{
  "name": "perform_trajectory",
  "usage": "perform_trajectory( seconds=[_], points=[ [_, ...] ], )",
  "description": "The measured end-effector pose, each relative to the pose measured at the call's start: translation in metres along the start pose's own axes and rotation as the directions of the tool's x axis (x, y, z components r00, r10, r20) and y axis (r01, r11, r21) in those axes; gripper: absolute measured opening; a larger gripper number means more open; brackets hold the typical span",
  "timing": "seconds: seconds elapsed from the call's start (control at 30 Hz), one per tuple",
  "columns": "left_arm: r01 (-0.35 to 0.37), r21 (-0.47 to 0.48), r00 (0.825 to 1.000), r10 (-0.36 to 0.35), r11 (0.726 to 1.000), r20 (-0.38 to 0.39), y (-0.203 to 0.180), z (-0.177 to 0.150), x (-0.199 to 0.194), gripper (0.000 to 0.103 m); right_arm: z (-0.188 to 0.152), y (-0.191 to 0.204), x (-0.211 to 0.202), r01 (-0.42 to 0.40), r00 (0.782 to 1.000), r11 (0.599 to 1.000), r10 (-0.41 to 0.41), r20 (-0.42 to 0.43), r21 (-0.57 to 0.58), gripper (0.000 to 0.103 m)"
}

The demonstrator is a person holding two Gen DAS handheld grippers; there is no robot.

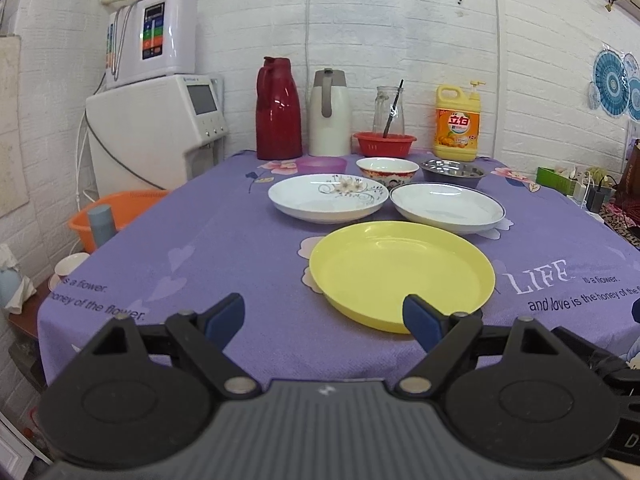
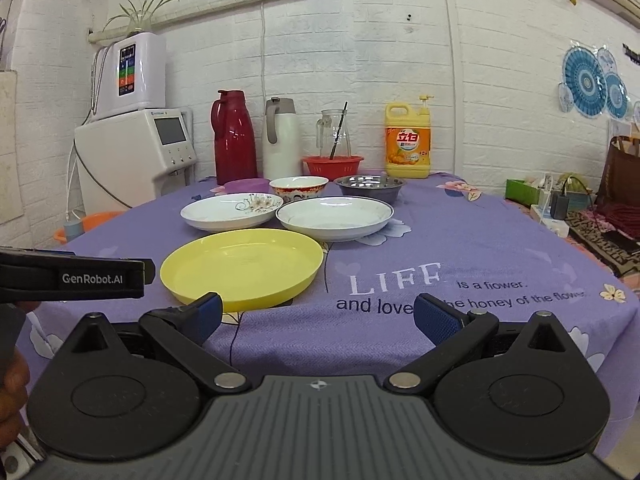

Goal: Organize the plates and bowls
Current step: 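Move the left tool toward the yellow plastic plate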

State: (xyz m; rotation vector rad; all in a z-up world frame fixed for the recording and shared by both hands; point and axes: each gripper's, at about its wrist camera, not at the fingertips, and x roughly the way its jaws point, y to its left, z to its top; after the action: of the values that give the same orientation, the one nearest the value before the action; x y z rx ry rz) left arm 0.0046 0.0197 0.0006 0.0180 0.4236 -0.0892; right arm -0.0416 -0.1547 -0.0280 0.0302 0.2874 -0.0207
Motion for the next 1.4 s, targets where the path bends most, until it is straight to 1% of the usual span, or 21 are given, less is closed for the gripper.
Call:
perform_trajectory(
  seconds=[0.07,0.13,0.23,0.43,0.57,0.63,0.83,0.93,1.07,1.2,1.4],
  points=[
    [0.022,-0.016,1.000,-0.022,1.000,-0.001,0.001,-0.001,0.000,0.085,0.000,0.000,0.000,-0.006,1.000,1.000,0.006,0.000,0.002,0.103],
    [0.029,-0.024,1.000,-0.029,0.999,-0.006,0.001,0.000,0.001,0.085,0.000,-0.004,0.003,-0.035,0.999,0.999,0.035,-0.014,0.031,0.103],
    [0.010,-0.021,1.000,-0.010,1.000,-0.020,0.000,0.002,0.007,0.085,-0.001,-0.010,0.008,-0.058,0.997,0.996,0.061,-0.043,0.073,0.103],
    [-0.041,0.000,0.999,0.041,0.999,-0.022,0.000,0.012,0.023,0.085,-0.005,-0.029,0.014,-0.089,0.993,0.982,0.101,-0.065,0.169,0.103],
    [-0.059,0.024,0.998,0.059,0.998,-0.024,-0.004,0.018,0.035,0.085,-0.006,-0.039,0.020,-0.082,0.992,0.972,0.102,-0.080,0.220,0.103],
    [-0.056,0.041,0.998,0.057,0.998,-0.037,-0.009,0.023,0.042,0.085,-0.005,-0.043,0.024,-0.077,0.991,0.969,0.101,-0.090,0.233,0.103],
    [-0.041,0.076,0.996,0.046,0.996,-0.072,-0.019,0.037,0.061,0.085,0.013,-0.047,0.042,-0.084,0.984,0.969,0.118,-0.135,0.232,0.103],
    [-0.041,0.080,0.994,0.048,0.996,-0.094,-0.019,0.043,0.072,0.085,0.029,-0.044,0.058,-0.087,0.982,0.977,0.117,-0.147,0.194,0.103],
    [-0.042,0.068,0.989,0.051,0.997,-0.136,-0.015,0.050,0.092,0.085,0.046,-0.035,0.089,-0.078,0.977,0.988,0.103,-0.188,0.135,0.103],
    [-0.042,0.049,0.983,0.050,0.998,-0.176,-0.010,0.057,0.114,0.085,0.054,-0.027,0.122,-0.079,0.963,0.992,0.100,-0.251,0.094,0.103],
    [-0.026,0.019,0.968,0.030,0.999,-0.249,-0.002,0.067,0.155,0.085,0.057,-0.018,0.163,-0.087,0.933,0.994,0.104,-0.345,0.064,0.103]
  ],
)
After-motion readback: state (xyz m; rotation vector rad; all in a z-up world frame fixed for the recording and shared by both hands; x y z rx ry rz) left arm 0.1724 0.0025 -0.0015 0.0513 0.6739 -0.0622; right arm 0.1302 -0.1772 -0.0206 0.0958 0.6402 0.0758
